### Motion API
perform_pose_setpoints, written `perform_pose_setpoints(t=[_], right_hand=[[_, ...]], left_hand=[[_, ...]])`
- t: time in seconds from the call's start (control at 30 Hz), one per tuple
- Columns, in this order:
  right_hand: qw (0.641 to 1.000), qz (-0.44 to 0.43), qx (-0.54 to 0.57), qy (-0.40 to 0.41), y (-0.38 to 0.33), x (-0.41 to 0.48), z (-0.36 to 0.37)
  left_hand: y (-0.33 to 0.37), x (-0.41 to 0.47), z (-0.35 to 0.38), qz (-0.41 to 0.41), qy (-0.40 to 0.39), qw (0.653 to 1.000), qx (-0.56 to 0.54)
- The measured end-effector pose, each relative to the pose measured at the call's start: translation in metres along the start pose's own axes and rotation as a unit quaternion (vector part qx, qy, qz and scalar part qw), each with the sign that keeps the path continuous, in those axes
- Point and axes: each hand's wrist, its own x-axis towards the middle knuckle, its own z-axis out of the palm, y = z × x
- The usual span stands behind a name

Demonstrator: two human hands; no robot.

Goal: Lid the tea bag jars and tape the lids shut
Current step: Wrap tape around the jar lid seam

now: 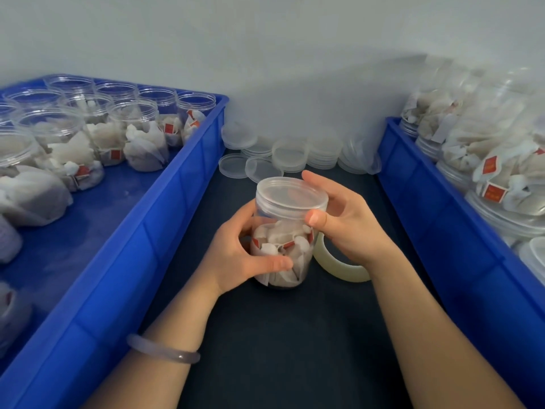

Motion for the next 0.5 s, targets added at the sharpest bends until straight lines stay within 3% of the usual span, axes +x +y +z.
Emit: perform_pose_setpoints(t=[0.2, 0.27, 0.33, 0.4, 0.5], right_hand=[[0.989, 0.038, 0.134, -0.054, -0.001, -0.006, -0.009], [0.992, 0.038, 0.110, -0.043, -0.003, -0.005, -0.006], [0.999, 0.030, 0.017, -0.031, -0.010, -0.002, 0.005], [0.998, 0.006, -0.045, 0.039, -0.014, 0.001, 0.022], [0.978, -0.033, 0.044, 0.199, -0.008, 0.001, 0.044]], left_hand=[[-0.004, 0.002, 0.000, -0.024, -0.060, 0.996, -0.062], [-0.003, 0.001, 0.003, -0.034, -0.052, 0.995, -0.074], [0.000, 0.000, 0.006, -0.025, -0.035, 0.998, -0.040], [0.002, -0.002, 0.011, -0.004, -0.008, 1.000, 0.003], [0.008, -0.007, 0.015, 0.023, 0.023, 0.999, 0.032]])
